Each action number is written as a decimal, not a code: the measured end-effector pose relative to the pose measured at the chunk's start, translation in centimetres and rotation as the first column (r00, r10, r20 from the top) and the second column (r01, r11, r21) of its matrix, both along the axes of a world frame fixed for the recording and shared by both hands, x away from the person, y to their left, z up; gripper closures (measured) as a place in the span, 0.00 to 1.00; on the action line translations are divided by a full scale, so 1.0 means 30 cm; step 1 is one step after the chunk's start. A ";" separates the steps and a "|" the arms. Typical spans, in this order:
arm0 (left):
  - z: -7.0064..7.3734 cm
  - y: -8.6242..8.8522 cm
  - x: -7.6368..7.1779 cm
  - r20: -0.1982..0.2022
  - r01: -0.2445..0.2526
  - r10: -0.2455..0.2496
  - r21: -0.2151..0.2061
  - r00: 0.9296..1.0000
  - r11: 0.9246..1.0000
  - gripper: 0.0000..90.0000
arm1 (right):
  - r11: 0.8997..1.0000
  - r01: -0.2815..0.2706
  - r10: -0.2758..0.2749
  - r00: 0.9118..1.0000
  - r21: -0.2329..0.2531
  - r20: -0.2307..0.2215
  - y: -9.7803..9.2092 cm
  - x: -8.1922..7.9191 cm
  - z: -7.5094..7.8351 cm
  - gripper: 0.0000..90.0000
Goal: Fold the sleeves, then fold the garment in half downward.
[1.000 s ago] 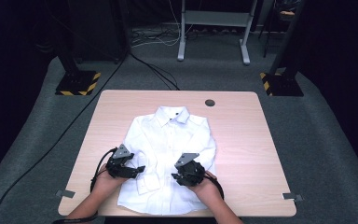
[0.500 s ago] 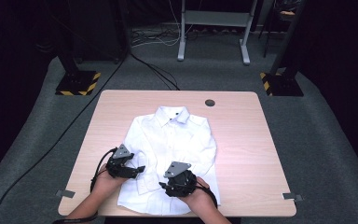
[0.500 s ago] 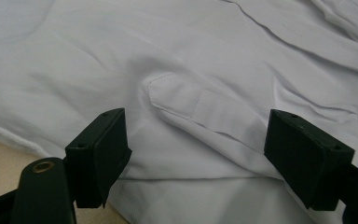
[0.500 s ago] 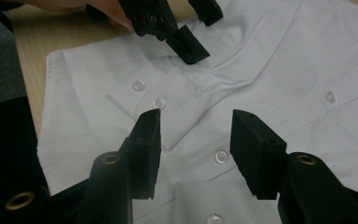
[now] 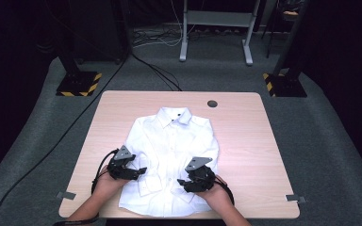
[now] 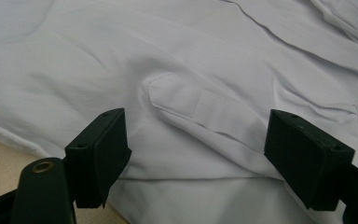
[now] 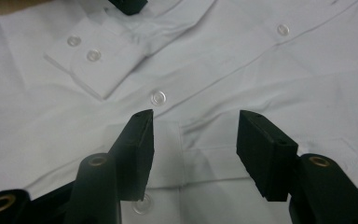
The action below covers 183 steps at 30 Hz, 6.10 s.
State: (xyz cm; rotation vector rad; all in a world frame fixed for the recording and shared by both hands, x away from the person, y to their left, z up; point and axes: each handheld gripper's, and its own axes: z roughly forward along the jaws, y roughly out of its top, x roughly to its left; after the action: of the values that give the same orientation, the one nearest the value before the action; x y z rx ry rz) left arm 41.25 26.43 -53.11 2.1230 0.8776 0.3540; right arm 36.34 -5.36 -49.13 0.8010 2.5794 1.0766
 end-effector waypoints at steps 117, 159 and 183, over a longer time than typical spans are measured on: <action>0.007 0.007 -0.024 0.001 0.051 -0.051 0.051 0.999 0.997 0.25 | 0.973 0.232 -0.232 0.973 0.013 -0.005 -0.164 0.175 -0.105 0.39; 0.068 -0.030 0.109 -0.022 -0.032 0.032 -0.009 0.999 0.999 0.27 | 0.968 0.249 -0.249 0.969 0.033 -0.006 -0.159 0.184 -0.053 0.39; 0.029 -0.040 0.188 -0.041 -0.088 0.089 0.035 0.995 0.996 0.26 | 0.946 0.321 -0.321 0.947 0.036 -0.004 -0.166 0.301 -0.065 0.39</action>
State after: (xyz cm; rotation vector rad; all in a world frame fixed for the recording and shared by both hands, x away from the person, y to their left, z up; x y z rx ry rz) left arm 46.91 25.24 -52.25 2.1330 0.9995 0.3723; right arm 45.36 -10.35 -51.07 1.1790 2.3228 1.0220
